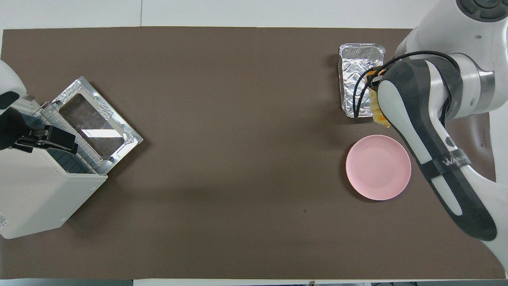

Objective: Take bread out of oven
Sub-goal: 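Lift the bread out and carry it onto the pink plate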

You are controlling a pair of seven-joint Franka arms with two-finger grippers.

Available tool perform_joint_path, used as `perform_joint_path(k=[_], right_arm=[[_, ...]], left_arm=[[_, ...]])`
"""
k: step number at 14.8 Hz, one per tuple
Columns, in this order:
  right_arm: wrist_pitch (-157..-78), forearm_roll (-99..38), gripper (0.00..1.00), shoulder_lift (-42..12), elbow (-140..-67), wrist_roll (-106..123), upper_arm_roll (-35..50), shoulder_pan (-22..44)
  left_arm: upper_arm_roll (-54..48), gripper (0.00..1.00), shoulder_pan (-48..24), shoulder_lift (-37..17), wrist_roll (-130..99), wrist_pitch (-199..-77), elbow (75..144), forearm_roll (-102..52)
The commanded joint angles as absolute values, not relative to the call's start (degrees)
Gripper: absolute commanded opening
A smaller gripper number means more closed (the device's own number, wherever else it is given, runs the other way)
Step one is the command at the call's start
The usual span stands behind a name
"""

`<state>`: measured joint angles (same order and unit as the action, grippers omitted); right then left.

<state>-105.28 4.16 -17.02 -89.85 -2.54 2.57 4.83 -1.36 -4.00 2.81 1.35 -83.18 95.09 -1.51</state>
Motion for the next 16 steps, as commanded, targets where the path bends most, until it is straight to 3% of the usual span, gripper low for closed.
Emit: perform_joint_path(k=[1,4,8,16], right_arm=[[-116.2,2.4,0.00,-0.8,-114.8,-1.7,3.1,3.0],[-127.1,1.1,0.00,8.6,-132.0,-1.7,3.1,2.9],[-139.5,0.2,0.00,13.6,-146.1,-1.8,3.1,3.3],[-146.9,0.2,0.00,9.0,-147.7,-1.5,3.0,2.8]], left_arm=[[-1.3,1.00,-3.9,3.3,1.7,-82.6,94.9,-0.7],[-1.3,1.00,-3.9,3.3,1.7,-82.6,94.9,-0.7],[-1.3,1.00,-3.9,3.3,1.7,-82.6,94.9,-0.7],[-1.3,1.00,-3.9,3.3,1.7,-82.6,94.9,-0.7]])
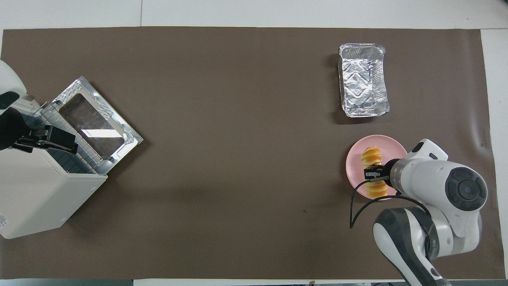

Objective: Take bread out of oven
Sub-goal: 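Lower the bread onto the pink plate and open the right gripper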

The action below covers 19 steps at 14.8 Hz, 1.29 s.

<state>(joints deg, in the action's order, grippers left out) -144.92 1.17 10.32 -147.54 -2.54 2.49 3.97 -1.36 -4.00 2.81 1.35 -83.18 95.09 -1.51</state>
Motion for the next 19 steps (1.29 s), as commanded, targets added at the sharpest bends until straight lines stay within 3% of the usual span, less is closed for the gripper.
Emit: perform_joint_path(k=[1,2,3,4,5,7,14,19], right_arm=[[-147.0,0.2,0.00,8.8,-147.7,-1.6,3.0,2.8],[-147.0,0.2,0.00,8.5,-147.5,-1.6,3.0,2.8],[-147.0,0.2,0.11,8.5,-147.4,-1.6,3.0,2.7],[-146.9,0.2,0.67,8.5,-147.4,-1.5,3.0,2.7],[-146.4,0.2,1.00,8.4,-146.9,-1.5,3.0,2.7],[-143.4,0.2,1.00,7.5,-142.8,-1.4,3.0,2.5],[-118.3,0.2,1.00,1.9,-118.0,6.1,3.0,-1.1],[-111.5,0.2,1.00,1.7,-110.0,12.1,2.7,-4.2]], left_arm=[[-1.3,1.00,-3.9,3.3,1.7,-82.6,94.9,-0.7],[-1.3,1.00,-3.9,3.3,1.7,-82.6,94.9,-0.7],[-1.3,1.00,-3.9,3.3,1.7,-82.6,94.9,-0.7],[-1.3,1.00,-3.9,3.3,1.7,-82.6,94.9,-0.7],[-1.3,1.00,-3.9,3.3,1.7,-82.6,94.9,-0.7],[-1.3,1.00,-3.9,3.3,1.7,-82.6,94.9,-0.7],[-1.3,1.00,-3.9,3.3,1.7,-82.6,94.9,-0.7],[-1.3,1.00,-3.9,3.3,1.7,-82.6,94.9,-0.7]])
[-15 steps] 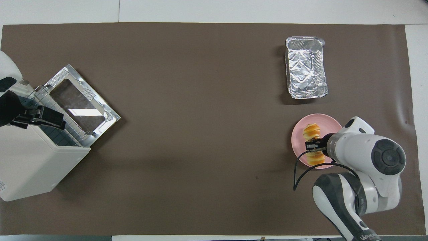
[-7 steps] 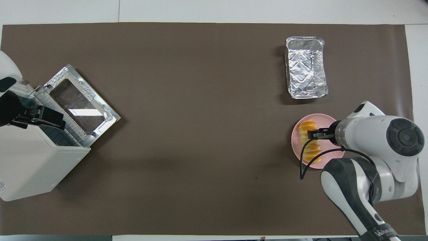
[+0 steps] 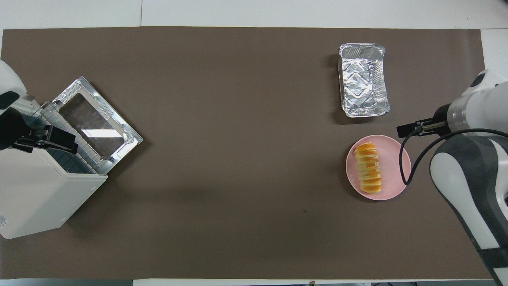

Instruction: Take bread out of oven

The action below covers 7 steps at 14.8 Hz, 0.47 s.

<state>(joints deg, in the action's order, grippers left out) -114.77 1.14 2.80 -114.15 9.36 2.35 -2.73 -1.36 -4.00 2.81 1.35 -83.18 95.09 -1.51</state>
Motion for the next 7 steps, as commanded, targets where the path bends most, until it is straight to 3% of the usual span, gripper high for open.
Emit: perform_joint_path(k=[1,4,7], right_arm=[[-108.1,0.3,1.00,1.6,-107.5,12.4,2.7,-4.5],[-97.5,0.6,1.00,1.5,-99.6,12.3,2.5,-5.4],[-93.4,1.0,1.00,1.5,-96.2,12.3,2.5,-5.9]], left_arm=[[-1.3,1.00,-3.9,3.3,1.7,-82.6,94.9,-0.7],[-1.3,1.00,-3.9,3.3,1.7,-82.6,94.9,-0.7],[-1.3,1.00,-3.9,3.3,1.7,-82.6,94.9,-0.7]])
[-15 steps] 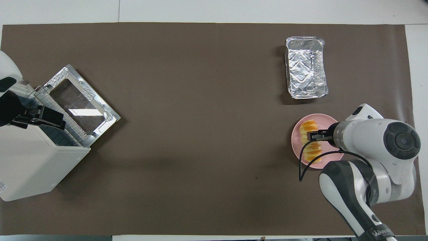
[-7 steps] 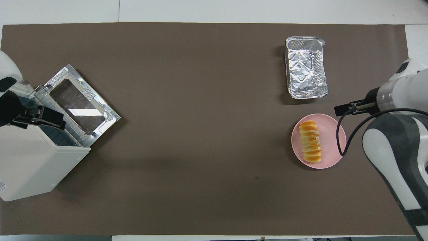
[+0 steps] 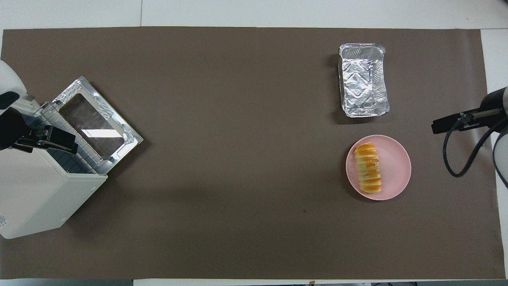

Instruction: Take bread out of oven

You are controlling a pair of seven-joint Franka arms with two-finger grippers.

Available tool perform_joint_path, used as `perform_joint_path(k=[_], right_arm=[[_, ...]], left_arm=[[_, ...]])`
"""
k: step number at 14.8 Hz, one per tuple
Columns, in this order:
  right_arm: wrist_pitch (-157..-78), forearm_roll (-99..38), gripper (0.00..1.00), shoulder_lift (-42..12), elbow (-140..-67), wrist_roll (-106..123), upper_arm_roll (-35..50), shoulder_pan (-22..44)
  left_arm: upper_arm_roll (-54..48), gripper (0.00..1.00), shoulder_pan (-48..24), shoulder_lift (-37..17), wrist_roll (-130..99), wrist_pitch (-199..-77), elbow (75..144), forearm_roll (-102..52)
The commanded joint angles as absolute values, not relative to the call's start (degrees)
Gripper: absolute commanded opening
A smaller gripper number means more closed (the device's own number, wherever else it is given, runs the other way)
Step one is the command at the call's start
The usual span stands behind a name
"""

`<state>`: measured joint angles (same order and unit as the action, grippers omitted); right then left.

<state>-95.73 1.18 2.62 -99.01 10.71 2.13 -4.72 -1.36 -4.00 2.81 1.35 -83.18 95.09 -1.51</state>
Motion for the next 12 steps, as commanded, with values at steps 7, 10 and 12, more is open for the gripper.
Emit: perform_joint_path(k=[7,10,12], right_arm=[[-87.4,0.3,1.00,1.9,-92.9,12.1,3.3,-7.8],[-87.7,0.2,1.00,2.1,-93.5,11.8,3.3,-7.7],[-87.7,0.3,1.00,2.2,-93.4,11.7,3.3,-7.5]], left_arm=[[-1.3,1.00,-3.9,3.3,1.7,-82.6,94.9,-0.7],[-1.3,1.00,-3.9,3.3,1.7,-82.6,94.9,-0.7],[-1.3,1.00,-3.9,3.3,1.7,-82.6,94.9,-0.7]])
